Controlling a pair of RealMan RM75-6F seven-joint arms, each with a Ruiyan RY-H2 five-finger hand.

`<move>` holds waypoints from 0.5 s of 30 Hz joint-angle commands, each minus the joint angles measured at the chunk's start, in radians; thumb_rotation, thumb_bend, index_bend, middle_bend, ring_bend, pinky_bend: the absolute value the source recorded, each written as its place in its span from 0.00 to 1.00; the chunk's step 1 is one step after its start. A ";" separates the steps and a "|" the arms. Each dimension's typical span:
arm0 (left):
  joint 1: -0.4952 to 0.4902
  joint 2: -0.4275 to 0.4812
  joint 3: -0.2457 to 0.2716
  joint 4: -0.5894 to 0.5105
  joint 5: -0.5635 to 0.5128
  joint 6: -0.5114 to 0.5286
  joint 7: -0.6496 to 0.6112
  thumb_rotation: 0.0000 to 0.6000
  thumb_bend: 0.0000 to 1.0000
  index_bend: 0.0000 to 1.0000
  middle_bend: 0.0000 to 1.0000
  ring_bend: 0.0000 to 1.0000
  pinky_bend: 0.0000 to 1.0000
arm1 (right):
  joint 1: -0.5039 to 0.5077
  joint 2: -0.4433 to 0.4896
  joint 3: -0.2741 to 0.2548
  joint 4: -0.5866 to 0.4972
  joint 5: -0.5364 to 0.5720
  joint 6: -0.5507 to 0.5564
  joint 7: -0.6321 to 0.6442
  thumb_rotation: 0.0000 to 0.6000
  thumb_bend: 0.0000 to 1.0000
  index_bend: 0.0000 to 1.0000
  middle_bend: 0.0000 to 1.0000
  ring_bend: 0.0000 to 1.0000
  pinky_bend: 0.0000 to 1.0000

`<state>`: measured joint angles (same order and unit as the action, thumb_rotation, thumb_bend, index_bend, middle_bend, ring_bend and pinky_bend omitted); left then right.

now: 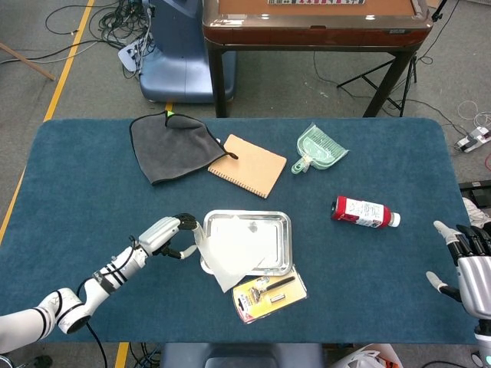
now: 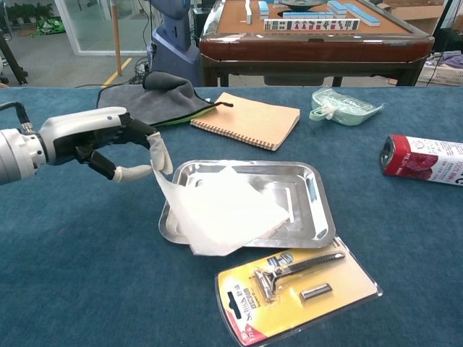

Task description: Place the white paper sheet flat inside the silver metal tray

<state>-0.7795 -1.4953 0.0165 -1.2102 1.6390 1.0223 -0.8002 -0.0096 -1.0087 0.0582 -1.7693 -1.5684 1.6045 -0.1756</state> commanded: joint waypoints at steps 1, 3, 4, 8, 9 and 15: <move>-0.013 0.009 0.015 0.031 0.025 -0.004 0.064 1.00 0.39 0.51 0.39 0.26 0.15 | -0.001 0.001 0.000 -0.002 0.000 0.002 -0.002 1.00 0.10 0.17 0.28 0.15 0.17; -0.017 0.008 0.018 0.049 0.038 0.002 0.105 1.00 0.39 0.50 0.39 0.26 0.15 | -0.003 0.001 0.000 -0.003 0.000 0.003 -0.003 1.00 0.10 0.17 0.28 0.15 0.17; -0.019 0.006 0.019 0.056 0.043 0.007 0.122 1.00 0.39 0.50 0.39 0.25 0.15 | -0.003 0.001 0.000 -0.004 0.000 0.003 -0.003 1.00 0.10 0.17 0.28 0.15 0.17; -0.031 0.002 0.017 0.075 0.057 0.015 0.176 1.00 0.39 0.49 0.37 0.24 0.15 | -0.003 0.001 0.001 -0.005 0.000 0.003 -0.006 1.00 0.10 0.17 0.28 0.15 0.17; -0.037 -0.001 0.016 0.081 0.060 0.014 0.188 1.00 0.39 0.49 0.37 0.24 0.15 | -0.003 0.000 0.001 -0.005 0.000 0.003 -0.006 1.00 0.10 0.17 0.28 0.15 0.17; -0.076 -0.021 0.019 0.138 0.098 0.012 0.278 1.00 0.39 0.48 0.37 0.24 0.15 | -0.005 -0.001 0.001 -0.005 0.001 0.005 -0.006 1.00 0.10 0.17 0.28 0.15 0.17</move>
<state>-0.8417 -1.5080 0.0335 -1.0905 1.7233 1.0346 -0.5457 -0.0146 -1.0093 0.0591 -1.7741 -1.5673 1.6095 -0.1812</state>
